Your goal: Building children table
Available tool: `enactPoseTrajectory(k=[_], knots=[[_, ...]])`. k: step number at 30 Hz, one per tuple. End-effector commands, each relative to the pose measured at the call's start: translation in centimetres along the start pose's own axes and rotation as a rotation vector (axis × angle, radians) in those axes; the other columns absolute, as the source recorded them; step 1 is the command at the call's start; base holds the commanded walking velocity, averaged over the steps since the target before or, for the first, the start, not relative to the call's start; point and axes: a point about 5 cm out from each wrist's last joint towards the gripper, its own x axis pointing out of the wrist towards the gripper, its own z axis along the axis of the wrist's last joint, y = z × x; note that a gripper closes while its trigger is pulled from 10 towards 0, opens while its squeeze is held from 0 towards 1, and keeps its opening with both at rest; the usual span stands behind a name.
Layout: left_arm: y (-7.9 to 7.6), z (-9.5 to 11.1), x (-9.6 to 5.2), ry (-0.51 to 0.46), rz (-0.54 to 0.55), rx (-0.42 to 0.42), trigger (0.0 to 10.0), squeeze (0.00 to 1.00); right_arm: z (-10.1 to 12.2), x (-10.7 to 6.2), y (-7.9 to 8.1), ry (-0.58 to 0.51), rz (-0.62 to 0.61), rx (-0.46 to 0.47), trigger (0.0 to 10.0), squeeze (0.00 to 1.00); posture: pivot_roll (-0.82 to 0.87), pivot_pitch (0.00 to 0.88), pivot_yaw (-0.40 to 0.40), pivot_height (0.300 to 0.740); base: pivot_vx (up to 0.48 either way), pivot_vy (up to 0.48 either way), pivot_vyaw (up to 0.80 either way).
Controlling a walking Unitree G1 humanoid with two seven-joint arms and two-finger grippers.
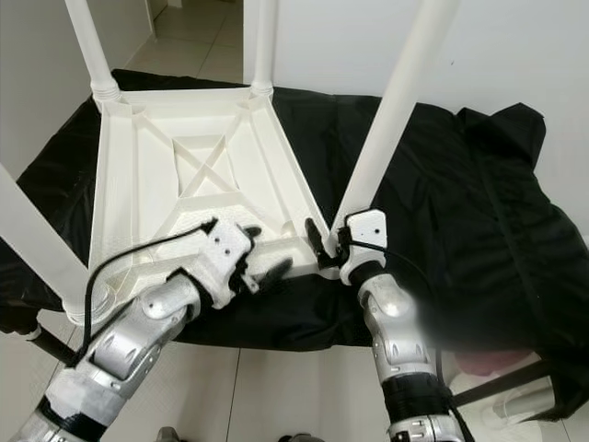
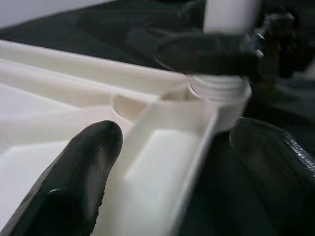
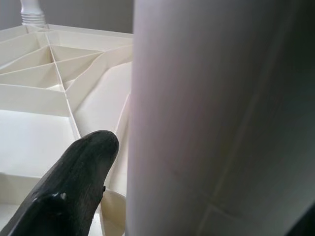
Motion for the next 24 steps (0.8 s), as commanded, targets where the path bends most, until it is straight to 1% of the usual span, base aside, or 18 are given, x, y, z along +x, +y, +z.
enactPoseTrajectory(k=[1, 5, 7, 10, 20, 24], knots=[[-0.50, -0.07, 0.10, 0.010, -0.030, 0.007, 10.0, 0.00, -0.09, 0.02, -0.30, 0.005, 0.000, 0.001, 10.0, 0.00, 0.06, 0.093, -0.101, 0.740, 0.000, 0.000, 0.00], [-0.35, 0.09, 0.19, 0.008, -0.033, 0.017, 10.0, 0.00, -0.12, 0.06, -0.33, 0.007, 0.003, 0.002, 10.0, 0.00, 0.07, 0.092, -0.098, 0.740, 0.000, 0.000, 0.00], [0.08, 0.23, 0.29, 0.009, -0.028, 0.022, 10.0, 0.00, -0.21, 0.07, -0.30, 0.010, 0.004, 0.006, 10.0, 0.00, 0.06, 0.087, -0.093, 0.740, 0.000, 0.000, 0.00], [0.22, 0.32, 0.30, 0.010, -0.025, 0.023, 10.0, 0.00, -0.24, 0.08, -0.26, 0.008, 0.006, 0.012, 10.0, 0.00, 0.06, 0.084, -0.090, 0.740, 0.000, 0.000, 0.00], [0.06, 0.45, 0.16, 0.004, -0.041, 0.029, 10.0, 0.00, -0.23, 0.06, -0.05, -0.004, 0.020, 0.032, 10.0, 0.00, 0.06, 0.078, -0.087, 0.740, 0.000, 0.000, 0.00], [0.11, 0.64, 0.25, -0.003, -0.041, 0.028, 10.0, 0.00, -0.15, 0.06, -0.03, -0.022, 0.004, 0.074, 10.0, 0.00, 0.05, 0.078, -0.079, 0.740, 0.000, 0.000, 0.00]])
